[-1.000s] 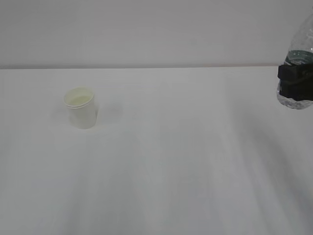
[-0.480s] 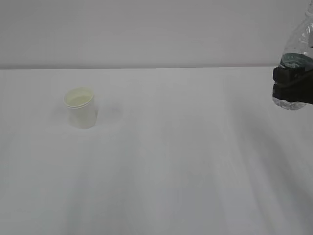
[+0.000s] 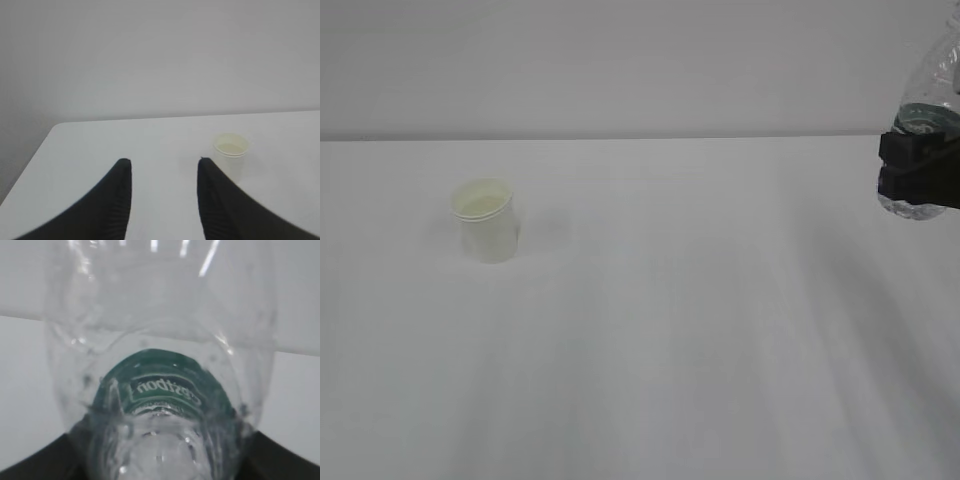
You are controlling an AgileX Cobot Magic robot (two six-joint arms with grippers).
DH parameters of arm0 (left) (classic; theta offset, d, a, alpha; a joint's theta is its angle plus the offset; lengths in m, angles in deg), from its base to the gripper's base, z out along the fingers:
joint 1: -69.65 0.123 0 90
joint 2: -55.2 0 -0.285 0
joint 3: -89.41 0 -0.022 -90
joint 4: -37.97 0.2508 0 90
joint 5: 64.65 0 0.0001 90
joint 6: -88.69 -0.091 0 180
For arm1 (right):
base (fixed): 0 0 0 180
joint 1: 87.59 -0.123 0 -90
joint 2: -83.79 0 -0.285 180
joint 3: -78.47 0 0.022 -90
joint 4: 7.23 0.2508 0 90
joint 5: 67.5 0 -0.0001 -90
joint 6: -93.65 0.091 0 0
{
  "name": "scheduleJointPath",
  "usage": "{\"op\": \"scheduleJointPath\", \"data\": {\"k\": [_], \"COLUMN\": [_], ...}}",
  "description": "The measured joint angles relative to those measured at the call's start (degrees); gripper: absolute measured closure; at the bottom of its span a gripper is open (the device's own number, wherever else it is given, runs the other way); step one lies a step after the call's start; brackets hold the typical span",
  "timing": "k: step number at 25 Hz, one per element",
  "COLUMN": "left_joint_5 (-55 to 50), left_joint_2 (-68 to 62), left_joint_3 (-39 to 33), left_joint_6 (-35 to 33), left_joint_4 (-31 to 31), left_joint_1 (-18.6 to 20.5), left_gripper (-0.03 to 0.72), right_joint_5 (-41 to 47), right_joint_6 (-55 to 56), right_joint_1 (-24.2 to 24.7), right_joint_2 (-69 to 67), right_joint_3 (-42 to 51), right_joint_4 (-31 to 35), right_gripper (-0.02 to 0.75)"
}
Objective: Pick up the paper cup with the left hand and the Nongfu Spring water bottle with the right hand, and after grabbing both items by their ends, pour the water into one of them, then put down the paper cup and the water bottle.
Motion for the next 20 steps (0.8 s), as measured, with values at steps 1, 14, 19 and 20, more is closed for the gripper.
{"op": "scheduleJointPath", "data": {"k": [1,14,19,20], "left_joint_5": [0.0,0.0,0.0,0.0], "left_joint_2": [0.0,0.0,0.0,0.0], "left_joint_3": [0.0,0.0,0.0,0.0], "left_joint_6": [0.0,0.0,0.0,0.0], "left_joint_4": [0.0,0.0,0.0,-0.1], "left_joint_1": [0.0,0.0,0.0,0.0], "left_gripper": [0.382,0.389,0.400,0.400], "right_joint_5": [0.0,-0.9,-1.8,-2.0], "right_joint_6": [0.0,0.0,0.0,0.0], "right_joint_1": [0.0,0.0,0.0,0.0], "right_joint_2": [0.0,-1.6,-1.9,-1.9], "right_joint_3": [0.0,0.0,0.0,0.0], "right_joint_4": [0.0,0.0,0.0,0.0], "right_gripper": [0.335,0.335,0.335,0.335]}}
